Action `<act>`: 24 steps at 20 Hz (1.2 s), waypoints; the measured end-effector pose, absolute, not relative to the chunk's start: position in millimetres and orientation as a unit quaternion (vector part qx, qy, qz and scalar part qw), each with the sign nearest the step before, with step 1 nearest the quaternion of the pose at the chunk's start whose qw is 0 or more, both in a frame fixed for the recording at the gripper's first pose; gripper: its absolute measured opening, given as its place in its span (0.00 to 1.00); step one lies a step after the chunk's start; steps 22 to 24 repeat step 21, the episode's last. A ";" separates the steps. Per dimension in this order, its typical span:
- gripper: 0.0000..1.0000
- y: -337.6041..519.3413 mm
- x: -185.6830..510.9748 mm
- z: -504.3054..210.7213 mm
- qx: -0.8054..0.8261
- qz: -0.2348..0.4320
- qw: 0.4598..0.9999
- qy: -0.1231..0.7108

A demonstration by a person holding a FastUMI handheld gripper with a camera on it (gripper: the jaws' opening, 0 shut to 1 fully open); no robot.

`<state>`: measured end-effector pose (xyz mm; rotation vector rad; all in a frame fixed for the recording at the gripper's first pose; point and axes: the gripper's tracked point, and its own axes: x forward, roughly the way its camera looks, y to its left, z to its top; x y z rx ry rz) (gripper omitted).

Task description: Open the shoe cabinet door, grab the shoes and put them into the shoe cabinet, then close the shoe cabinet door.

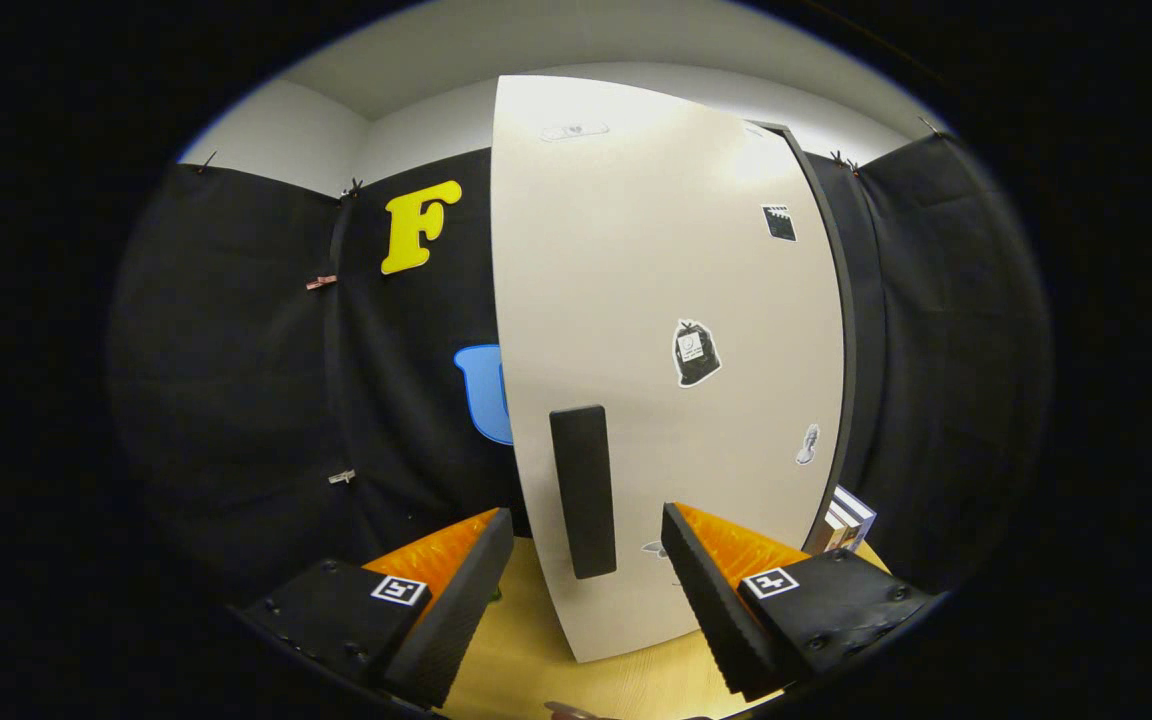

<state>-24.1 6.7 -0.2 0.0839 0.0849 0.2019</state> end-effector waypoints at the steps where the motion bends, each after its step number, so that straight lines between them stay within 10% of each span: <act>1: 0.98 9.8 -23.5 0.7 0.039 0.100 0.993 0.040; 24: 0.98 4.5 -29.2 5.8 0.009 0.064 0.998 0.024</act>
